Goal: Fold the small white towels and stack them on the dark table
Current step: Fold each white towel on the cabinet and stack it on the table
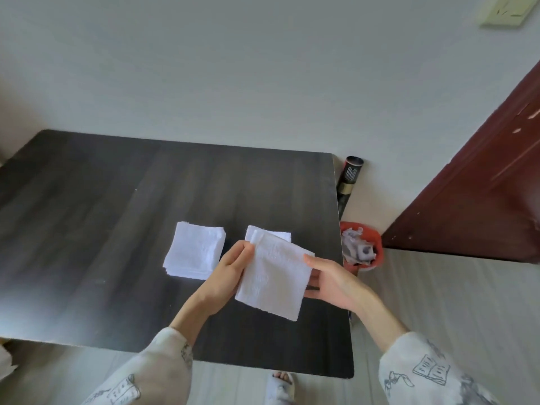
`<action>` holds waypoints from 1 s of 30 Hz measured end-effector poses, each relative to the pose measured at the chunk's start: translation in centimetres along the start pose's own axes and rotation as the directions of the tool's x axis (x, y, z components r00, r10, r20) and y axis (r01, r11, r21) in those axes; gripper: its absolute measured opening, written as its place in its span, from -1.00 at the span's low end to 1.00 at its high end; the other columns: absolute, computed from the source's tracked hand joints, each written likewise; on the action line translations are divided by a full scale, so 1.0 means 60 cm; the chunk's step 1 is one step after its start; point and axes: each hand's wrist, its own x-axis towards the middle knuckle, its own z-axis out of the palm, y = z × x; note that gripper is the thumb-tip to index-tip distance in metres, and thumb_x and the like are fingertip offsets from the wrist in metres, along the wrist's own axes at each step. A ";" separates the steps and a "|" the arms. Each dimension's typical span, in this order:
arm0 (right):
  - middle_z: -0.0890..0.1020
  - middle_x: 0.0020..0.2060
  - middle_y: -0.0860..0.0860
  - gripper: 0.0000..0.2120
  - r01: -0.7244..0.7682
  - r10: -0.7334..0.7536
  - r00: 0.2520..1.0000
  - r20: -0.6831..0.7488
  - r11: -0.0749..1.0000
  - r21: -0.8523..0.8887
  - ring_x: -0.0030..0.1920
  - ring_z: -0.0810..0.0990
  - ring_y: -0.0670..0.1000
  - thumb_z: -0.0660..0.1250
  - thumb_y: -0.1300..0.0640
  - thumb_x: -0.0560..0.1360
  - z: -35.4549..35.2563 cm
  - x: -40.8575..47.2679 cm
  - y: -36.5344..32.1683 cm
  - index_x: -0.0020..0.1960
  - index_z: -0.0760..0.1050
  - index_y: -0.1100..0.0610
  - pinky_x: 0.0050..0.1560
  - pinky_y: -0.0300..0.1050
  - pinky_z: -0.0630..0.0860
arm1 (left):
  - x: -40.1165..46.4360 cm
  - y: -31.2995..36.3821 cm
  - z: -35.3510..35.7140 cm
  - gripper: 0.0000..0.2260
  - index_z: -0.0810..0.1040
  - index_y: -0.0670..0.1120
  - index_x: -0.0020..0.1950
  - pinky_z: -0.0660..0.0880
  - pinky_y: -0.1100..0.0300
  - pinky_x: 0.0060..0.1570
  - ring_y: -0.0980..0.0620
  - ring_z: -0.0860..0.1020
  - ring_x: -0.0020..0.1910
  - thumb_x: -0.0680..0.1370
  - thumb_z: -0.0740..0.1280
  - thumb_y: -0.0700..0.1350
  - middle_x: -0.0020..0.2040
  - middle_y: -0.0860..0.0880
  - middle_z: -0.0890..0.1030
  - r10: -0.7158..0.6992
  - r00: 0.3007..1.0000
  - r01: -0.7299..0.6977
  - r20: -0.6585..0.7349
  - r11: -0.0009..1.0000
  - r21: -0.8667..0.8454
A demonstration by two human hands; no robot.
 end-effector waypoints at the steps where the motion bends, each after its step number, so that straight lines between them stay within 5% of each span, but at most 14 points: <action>1: 0.61 0.08 0.11 -0.57 -0.010 0.010 1.000 -0.009 1.000 0.027 0.14 0.58 0.11 0.35 -0.06 0.43 -0.005 0.017 -0.002 0.23 0.47 0.11 0.12 0.02 0.51 | 0.020 -0.007 -0.007 -0.70 0.39 -0.12 -0.03 0.54 0.12 -0.06 0.02 0.55 -0.09 0.59 0.09 0.11 -0.06 -0.06 0.51 -0.017 1.000 0.017 -0.019 1.000 0.007; 5: 0.59 0.12 0.12 -0.72 -0.013 0.014 0.992 -0.124 1.000 0.010 0.13 0.58 0.11 0.23 0.04 0.56 -0.010 0.075 0.000 0.22 0.46 0.13 0.11 0.01 0.53 | 0.078 -0.030 -0.031 -0.71 0.39 -0.11 0.06 0.54 -0.03 0.02 -0.06 0.53 0.00 0.61 0.08 0.10 0.04 -0.14 0.50 -0.084 0.993 0.089 -0.078 0.994 0.069; 13: 0.53 -0.02 -0.01 -0.86 -0.071 -0.049 0.921 -0.387 0.954 -0.292 -0.03 0.55 -0.05 0.13 0.08 0.61 0.005 0.189 -0.010 0.12 0.39 0.07 -0.19 -0.24 0.53 | 0.170 -0.068 -0.076 -0.81 0.36 -0.01 0.20 0.59 0.17 -0.24 0.08 0.56 0.01 0.62 0.10 -0.02 0.04 0.02 0.54 -0.165 0.983 0.178 -0.085 0.967 0.184; 19: 0.49 0.11 0.00 -0.73 -0.162 -0.068 0.874 -0.481 0.893 -0.420 0.10 0.50 -0.01 0.09 0.03 0.62 0.002 0.237 -0.002 0.26 0.36 0.09 0.08 -0.06 0.56 | 0.221 -0.082 -0.099 -0.83 0.34 0.00 0.20 0.60 0.19 -0.24 0.10 0.57 -0.05 0.62 0.11 -0.05 -0.02 0.05 0.54 -0.203 0.978 0.207 -0.045 0.943 0.259; 30: 0.49 0.12 0.06 -0.70 -0.237 -0.060 0.835 -0.547 0.857 -0.457 0.04 0.47 -0.03 0.05 0.05 0.63 -0.009 0.269 0.001 0.29 0.35 0.15 0.10 -0.02 0.55 | 0.271 -0.111 -0.107 -0.81 0.32 0.03 0.21 0.59 0.15 -0.20 0.02 0.58 -0.06 0.61 0.12 -0.02 -0.02 0.02 0.56 -0.241 0.970 0.223 -0.014 0.870 0.440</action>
